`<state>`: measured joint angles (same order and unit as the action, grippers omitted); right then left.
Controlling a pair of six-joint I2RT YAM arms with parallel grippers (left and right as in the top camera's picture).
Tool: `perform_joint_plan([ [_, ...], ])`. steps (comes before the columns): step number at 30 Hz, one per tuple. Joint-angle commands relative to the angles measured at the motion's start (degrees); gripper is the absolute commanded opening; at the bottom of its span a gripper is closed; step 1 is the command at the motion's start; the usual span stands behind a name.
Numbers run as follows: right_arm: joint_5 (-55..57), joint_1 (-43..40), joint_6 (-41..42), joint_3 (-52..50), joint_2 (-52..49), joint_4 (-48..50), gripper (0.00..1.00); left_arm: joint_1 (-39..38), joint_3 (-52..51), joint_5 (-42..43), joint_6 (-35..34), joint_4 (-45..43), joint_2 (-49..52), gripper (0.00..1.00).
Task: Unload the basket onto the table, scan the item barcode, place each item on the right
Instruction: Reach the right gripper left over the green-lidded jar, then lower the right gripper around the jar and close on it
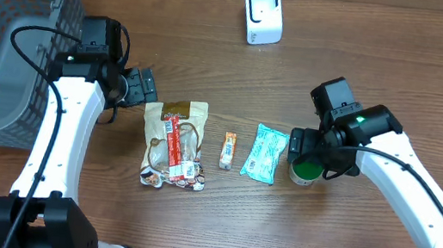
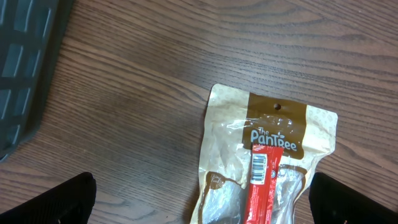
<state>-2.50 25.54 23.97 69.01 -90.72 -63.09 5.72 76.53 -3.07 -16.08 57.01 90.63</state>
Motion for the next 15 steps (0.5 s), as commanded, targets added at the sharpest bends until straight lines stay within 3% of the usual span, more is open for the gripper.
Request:
perform_joint_plan([
  [1, 0.9, -0.1, 0.0, -2.3, 0.1, 1.6, 0.95, -0.1, 0.8, -0.3, 0.4, -0.3, -0.2, 1.0],
  [9, 0.9, -0.1, 0.0, -7.1, 0.1, 6.7, 0.89, -0.1, 0.8, -0.3, 0.5, -0.3, -0.2, 1.0],
  [12, 0.9, -0.1, 0.0, -8.4, 0.1, 8.6, 0.79, -0.1, 0.8, -0.3, 0.5, -0.3, -0.2, 1.0],
  [15, 0.9, -0.1, 0.0, -8.7, 0.1, 8.9, 0.78, -0.1, 0.8, -0.3, 0.4, -0.3, -0.2, 1.0],
])
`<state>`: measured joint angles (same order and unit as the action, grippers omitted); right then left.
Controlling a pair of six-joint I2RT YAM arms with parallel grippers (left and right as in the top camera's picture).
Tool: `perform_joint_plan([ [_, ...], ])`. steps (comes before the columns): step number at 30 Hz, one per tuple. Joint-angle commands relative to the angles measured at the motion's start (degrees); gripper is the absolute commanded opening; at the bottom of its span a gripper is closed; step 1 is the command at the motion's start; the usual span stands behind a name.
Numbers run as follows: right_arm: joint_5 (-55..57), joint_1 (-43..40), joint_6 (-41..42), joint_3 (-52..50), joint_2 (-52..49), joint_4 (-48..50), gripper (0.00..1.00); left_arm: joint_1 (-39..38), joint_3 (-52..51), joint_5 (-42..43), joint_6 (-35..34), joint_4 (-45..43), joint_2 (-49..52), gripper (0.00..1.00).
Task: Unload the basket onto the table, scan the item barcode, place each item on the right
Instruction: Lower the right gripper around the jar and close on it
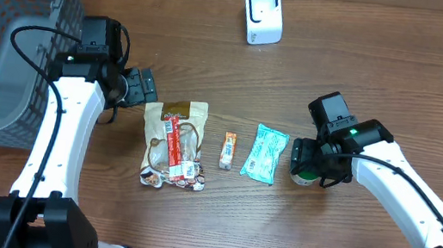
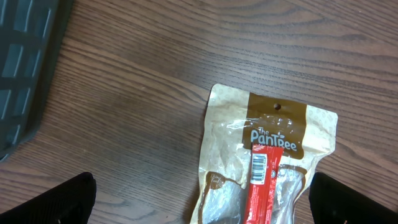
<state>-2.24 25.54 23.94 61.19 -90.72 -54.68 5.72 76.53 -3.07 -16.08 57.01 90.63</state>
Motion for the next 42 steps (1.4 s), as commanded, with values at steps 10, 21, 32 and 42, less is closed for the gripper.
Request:
perform_joint_plan([
  [10, 1.6, -0.1, -4.3, -0.8, 0.1, 3.3, 0.73, -0.1, 0.8, -0.3, 0.4, -0.3, -0.2, 1.0],
  [21, 3.2, -0.1, -4.6, -0.8, 0.1, 4.3, 0.58, -0.1, 0.8, -0.3, 0.5, -0.3, -0.2, 1.0],
  [32, 8.9, -0.1, -6.5, -0.8, 0.1, 7.7, 0.58, -0.1, 0.8, -0.3, 0.4, -0.3, -0.2, 1.0],
  [42, 9.1, -0.1, -9.4, -0.8, 0.2, 8.3, 0.65, -0.1, 0.8, -0.3, 0.5, -0.3, -0.2, 1.0],
])
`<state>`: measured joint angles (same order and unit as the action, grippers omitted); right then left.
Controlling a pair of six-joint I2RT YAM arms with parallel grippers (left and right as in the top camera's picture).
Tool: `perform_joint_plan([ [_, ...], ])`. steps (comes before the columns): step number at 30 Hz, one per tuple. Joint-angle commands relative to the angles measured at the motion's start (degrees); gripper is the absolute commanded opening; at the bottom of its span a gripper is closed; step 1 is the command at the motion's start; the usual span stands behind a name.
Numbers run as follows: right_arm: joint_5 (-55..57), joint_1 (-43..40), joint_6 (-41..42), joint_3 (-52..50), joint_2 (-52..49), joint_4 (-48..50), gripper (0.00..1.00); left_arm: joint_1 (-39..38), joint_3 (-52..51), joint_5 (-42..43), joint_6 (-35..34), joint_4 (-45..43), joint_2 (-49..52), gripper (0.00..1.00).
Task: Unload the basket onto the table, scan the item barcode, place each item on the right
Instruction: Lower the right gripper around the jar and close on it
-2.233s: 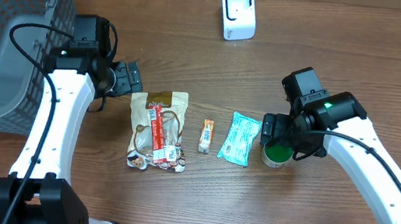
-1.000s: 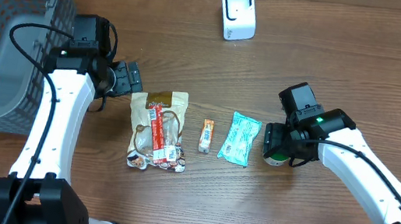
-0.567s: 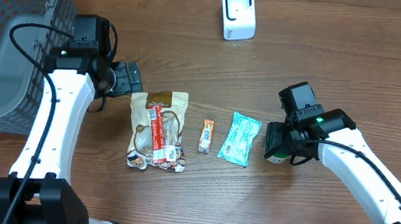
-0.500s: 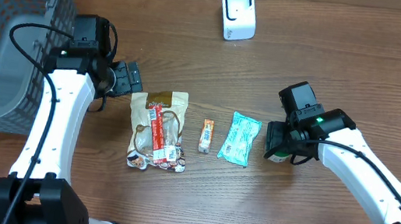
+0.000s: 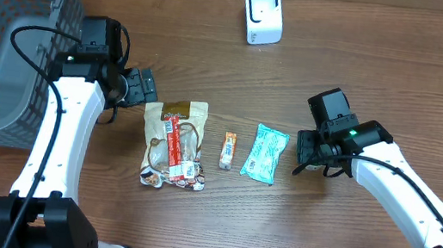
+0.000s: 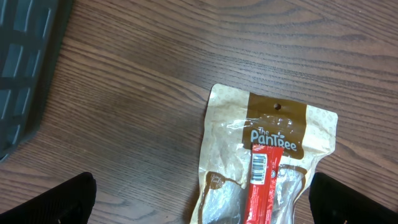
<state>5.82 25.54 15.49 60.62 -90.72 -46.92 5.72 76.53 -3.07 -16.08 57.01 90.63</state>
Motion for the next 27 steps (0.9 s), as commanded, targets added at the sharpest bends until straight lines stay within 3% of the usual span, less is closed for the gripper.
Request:
perform_joint_plan([
  [1, 1.0, -0.1, -1.0, -0.2, 0.2, 0.5, 0.66, -0.1, 0.8, -0.3, 0.4, -0.3, -0.2, 1.0],
  [6, 1.0, -0.1, -1.0, -0.2, 0.1, 0.5, 0.7, -0.1, 0.8, -0.3, 0.4, -0.3, -0.2, 1.0],
  [11, 0.5, -0.1, -0.9, -0.2, 0.2, 0.5, 0.8, -0.1, 0.8, -0.3, 0.4, -0.3, -0.2, 1.0],
  [18, 0.5, -0.1, -0.9, -0.2, 0.2, 0.3, 0.8, -0.1, 0.8, -0.3, 0.4, -0.3, -0.2, 1.0],
  [23, 0.6, -0.1, -1.0, -0.2, 0.1, 0.4, 0.61, -0.1, 0.8, -0.3, 0.5, -0.3, -0.2, 1.0],
  [27, 0.6, -0.1, -1.0, -0.2, 0.2, 0.4, 0.61, -0.1, 0.8, -0.3, 0.4, -0.3, -0.2, 1.0],
])
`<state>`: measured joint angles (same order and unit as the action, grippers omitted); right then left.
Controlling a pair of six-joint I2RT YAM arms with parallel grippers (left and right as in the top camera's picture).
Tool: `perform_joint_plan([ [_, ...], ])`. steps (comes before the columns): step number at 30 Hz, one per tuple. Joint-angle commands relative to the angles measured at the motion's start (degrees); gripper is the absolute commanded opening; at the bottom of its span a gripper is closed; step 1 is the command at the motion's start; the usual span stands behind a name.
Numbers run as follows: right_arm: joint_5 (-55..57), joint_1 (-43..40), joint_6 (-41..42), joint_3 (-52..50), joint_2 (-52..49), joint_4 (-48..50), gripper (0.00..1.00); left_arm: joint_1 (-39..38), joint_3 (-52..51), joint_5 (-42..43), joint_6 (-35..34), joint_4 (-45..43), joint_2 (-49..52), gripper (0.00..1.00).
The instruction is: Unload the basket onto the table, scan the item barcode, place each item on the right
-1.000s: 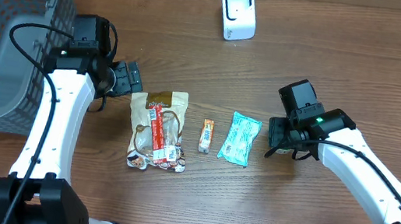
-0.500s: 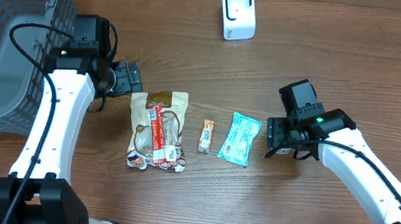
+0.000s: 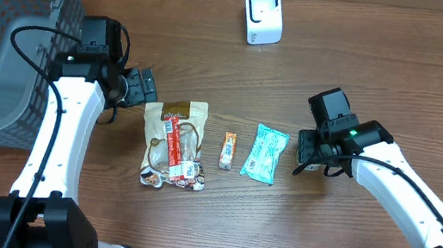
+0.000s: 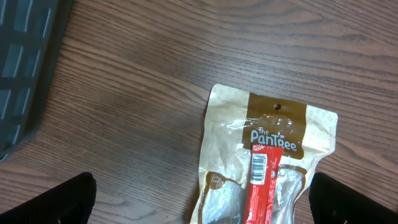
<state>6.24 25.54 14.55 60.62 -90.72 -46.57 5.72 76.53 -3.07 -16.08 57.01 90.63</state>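
The white barcode scanner (image 3: 263, 14) stands at the table's back. A tan PanTree snack bag (image 3: 174, 142) (image 4: 267, 149) lies left of centre with a red barcoded bar (image 4: 261, 180) on it. To its right lie a small orange packet (image 3: 228, 149) and a teal packet (image 3: 265, 154). My left gripper (image 3: 138, 88) (image 4: 199, 208) hovers open just behind the bag's top edge, with one finger (image 4: 59, 200) at each side of its view. My right gripper (image 3: 312, 150) points down just right of the teal packet. Its jaws are hidden from above, and nothing shows beneath it.
A large grey mesh basket (image 3: 0, 32) (image 4: 25, 62) fills the back left corner, close beside the left arm. Bare wood lies between the scanner and the row of items.
A green round container first stood on the table under my right gripper. That gripper then sat lower around it. Later the gripper had shifted slightly back, and the container no longer showed on the table. The left arm and the other items stayed put throughout.
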Motion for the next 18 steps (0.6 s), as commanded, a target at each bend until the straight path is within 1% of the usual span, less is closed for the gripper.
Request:
perform_joint_plan([
  [1, 0.2, -0.1, -0.3, -0.2, 0.1, 0.2, 0.61, -0.1, 0.8, -0.3, 0.4, -0.3, -0.2, 1.0],
  [4, 0.1, -0.1, -3.8, -0.2, 0.1, 0.2, 0.62, -0.1, 0.8, -0.3, 0.4, -0.3, -0.2, 1.0],
  [5, 0.1, -0.1, -4.7, -0.2, 0.2, 0.2, 0.64, -0.1, 0.8, -0.3, 0.5, -0.3, -0.2, 1.0],
  [8, 0.1, -0.1, -5.7, -0.2, 0.2, 0.2, 0.67, -0.1, 0.8, -0.3, 0.5, -0.3, -0.2, 1.0],
  [10, 0.0, -0.1, -5.6, -0.2, 0.2, 0.1, 0.76, -0.1, 0.8, -0.3, 0.4, -0.3, -0.2, 1.0],
  [14, 0.0, -0.1, -5.4, 0.2, 0.2, 0.0, 0.77, -0.1, 0.8, -0.3, 0.4, -0.3, -0.2, 1.0],
  [18, -0.6, -0.2, -5.2, 3.1, 0.2, -2.5, 0.86, -0.1, 0.8, -0.3, 0.4, -0.3, -0.2, 1.0],
])
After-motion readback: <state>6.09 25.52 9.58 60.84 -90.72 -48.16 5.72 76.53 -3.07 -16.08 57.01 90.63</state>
